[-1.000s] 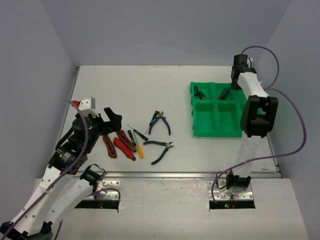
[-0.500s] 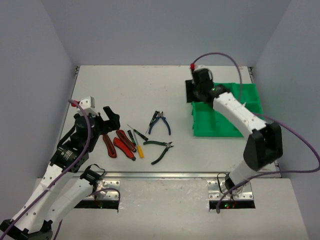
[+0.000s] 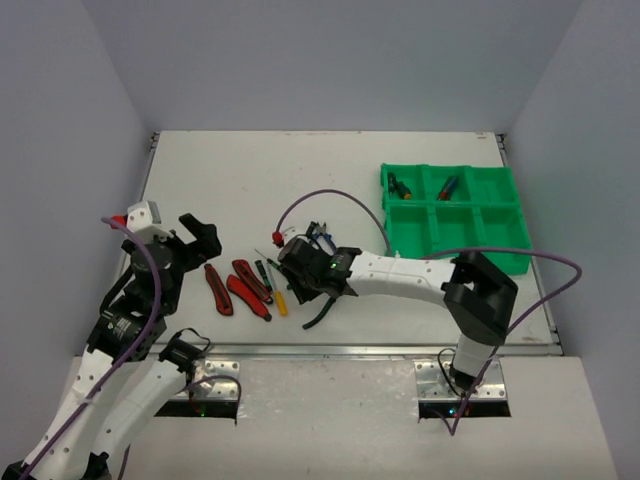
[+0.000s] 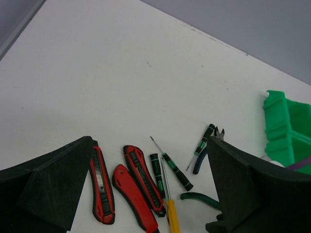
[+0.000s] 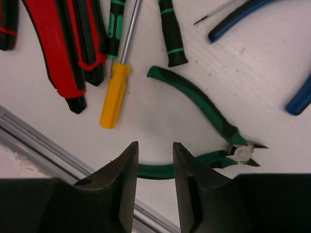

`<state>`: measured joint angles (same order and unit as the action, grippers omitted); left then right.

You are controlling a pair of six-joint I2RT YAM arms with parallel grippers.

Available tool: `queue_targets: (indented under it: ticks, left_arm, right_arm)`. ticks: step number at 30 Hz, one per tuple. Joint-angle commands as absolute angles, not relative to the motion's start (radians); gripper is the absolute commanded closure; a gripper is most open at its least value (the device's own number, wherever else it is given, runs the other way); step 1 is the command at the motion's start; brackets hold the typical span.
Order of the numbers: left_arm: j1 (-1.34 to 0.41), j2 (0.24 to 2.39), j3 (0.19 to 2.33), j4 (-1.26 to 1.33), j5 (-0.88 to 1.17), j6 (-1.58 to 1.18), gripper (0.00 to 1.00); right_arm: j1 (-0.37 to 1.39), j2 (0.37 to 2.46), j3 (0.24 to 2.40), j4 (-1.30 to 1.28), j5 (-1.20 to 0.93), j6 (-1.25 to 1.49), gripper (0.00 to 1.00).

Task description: Sort the tools into containers

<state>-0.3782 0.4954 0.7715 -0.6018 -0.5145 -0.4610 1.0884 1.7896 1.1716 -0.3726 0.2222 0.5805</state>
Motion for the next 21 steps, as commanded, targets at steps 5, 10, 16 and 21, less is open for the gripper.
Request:
queue_targets:
  ticks: [5, 10, 16, 21]
  left_arm:
    - [-0.37, 0.547, 0.789, -0.576, -0.484, -0.456, 0.0]
    - [-0.37, 0.546, 0.782, -0.563, -0.464, -0.448, 0.0]
    - [-0.37, 0.54, 0.781, -0.56, -0.45, -0.442, 0.0]
    - [-0.37, 0.532, 0.779, -0.553, -0.44, -0.437, 0.0]
  right_arm:
    - [1.119, 1.926, 1.312, -0.285, 0.155, 0.673, 0.63]
    - [1.129, 1.975, 1.362, -0.311, 0.171, 0.672, 0.6]
    - [1.13, 2.033, 1.415, -0.352, 0.209, 0.668, 0.59]
    - [1.138, 2.079, 1.445, -0.393, 0.231, 0.667, 0.63]
